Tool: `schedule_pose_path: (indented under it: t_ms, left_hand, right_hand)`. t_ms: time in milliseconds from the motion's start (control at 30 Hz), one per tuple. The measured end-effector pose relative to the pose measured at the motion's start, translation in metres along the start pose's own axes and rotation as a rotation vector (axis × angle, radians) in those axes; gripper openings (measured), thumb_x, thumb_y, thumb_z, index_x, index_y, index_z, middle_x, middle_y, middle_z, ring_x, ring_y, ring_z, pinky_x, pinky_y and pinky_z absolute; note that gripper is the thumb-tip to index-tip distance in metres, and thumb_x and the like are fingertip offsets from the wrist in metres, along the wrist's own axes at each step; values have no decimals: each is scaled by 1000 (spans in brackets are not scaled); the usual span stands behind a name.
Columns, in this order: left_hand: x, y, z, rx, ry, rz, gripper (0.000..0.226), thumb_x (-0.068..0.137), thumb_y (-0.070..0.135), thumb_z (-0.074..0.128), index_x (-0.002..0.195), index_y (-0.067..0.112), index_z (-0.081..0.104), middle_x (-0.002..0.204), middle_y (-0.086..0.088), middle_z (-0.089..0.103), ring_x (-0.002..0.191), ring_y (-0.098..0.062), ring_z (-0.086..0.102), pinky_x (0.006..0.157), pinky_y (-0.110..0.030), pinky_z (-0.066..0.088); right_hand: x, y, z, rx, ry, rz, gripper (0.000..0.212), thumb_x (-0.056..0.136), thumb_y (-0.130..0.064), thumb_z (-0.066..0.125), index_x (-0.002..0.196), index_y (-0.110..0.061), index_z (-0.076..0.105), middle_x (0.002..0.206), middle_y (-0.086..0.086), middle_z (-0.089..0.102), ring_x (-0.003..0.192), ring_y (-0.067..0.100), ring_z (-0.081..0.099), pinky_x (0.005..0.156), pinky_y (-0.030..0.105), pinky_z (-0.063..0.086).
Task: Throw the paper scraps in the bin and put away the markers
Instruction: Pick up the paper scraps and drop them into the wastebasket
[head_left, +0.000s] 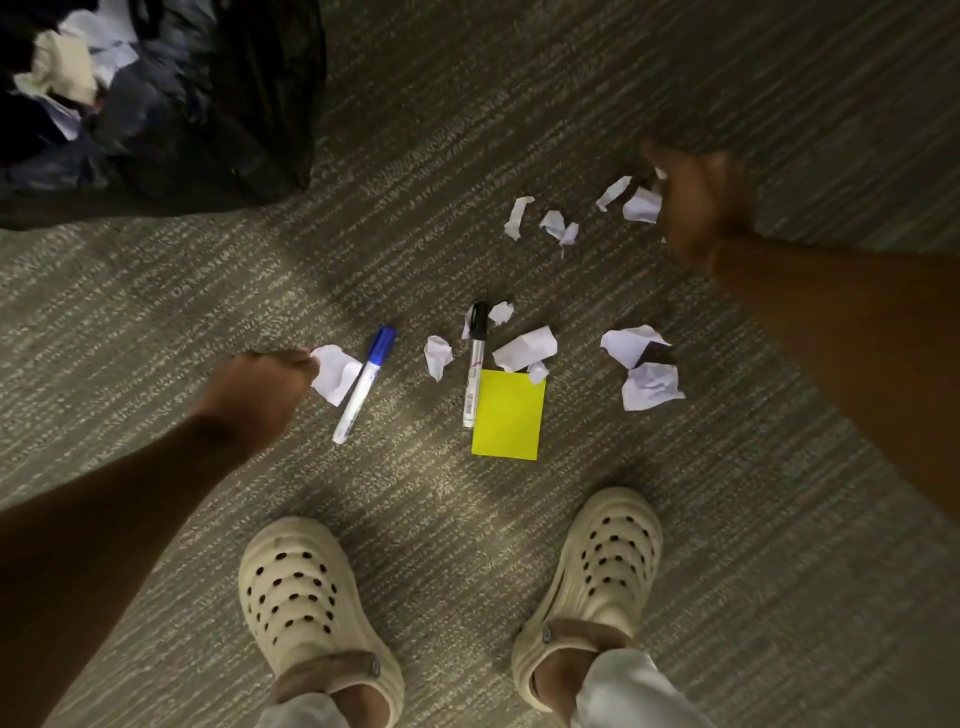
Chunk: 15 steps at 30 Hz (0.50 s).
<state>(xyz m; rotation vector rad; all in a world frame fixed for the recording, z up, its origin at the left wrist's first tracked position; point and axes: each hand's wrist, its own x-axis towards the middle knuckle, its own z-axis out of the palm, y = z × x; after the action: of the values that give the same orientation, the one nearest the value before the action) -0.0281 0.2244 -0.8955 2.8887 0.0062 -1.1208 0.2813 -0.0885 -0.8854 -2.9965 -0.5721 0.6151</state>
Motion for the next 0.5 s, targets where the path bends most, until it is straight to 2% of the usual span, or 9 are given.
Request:
schedule_pose_path:
  t_ms: [67,167,200,267,367,433,500]
  left_hand:
    - [-1,-5,-3,-9,47,-14,35,83,5,50,116,11,62,112,-14,68,87,-39,69,73,-44,56]
    - [-6,-8,-10,-27,126,-2,34,70,-6,66,101,5,68,85,-20,71,57,-42,66,51,-44,54]
    - [-6,-8,-12,-27,152,7,36,66,-8,67,100,5,68,83,-20,71,54,-42,65,48,-44,53]
    - [-3,-4,-13,-37,197,33,40,67,-9,63,104,4,68,95,-20,72,59,-43,67,52,-46,54]
    - [5,3,-8,-122,230,5,44,76,-6,56,118,6,63,126,-14,64,85,-43,69,70,-51,57]
    - [8,7,-4,-140,207,-15,50,79,-5,53,127,8,58,135,-11,57,95,-42,67,78,-51,55]
    - [11,7,-2,-141,219,5,51,76,-7,54,125,7,58,130,-14,60,89,-44,68,74,-51,56]
  right_hand:
    - [-2,3,6,-57,15,35,37,93,-29,58,127,-15,57,120,28,61,111,46,57,94,49,47]
    - [2,5,15,-64,-13,26,31,98,-20,47,126,-8,57,122,29,59,112,45,55,96,48,45]
    - [4,4,19,-81,-37,-5,30,98,-14,45,123,-5,57,122,29,59,112,46,55,97,48,45]
    - [2,-1,26,-117,-97,-75,32,97,-10,45,126,0,54,130,29,53,118,45,51,100,52,44]
    - [-10,-5,32,-52,-134,-80,52,97,-23,53,142,-3,38,150,27,34,138,41,35,113,50,33]
    - [-16,-2,34,-25,-90,-98,45,96,-16,55,138,-5,44,145,25,42,133,42,42,110,50,39]
    - [-18,4,32,16,-39,-91,31,98,-10,50,128,-5,55,132,24,56,120,41,54,103,49,46]
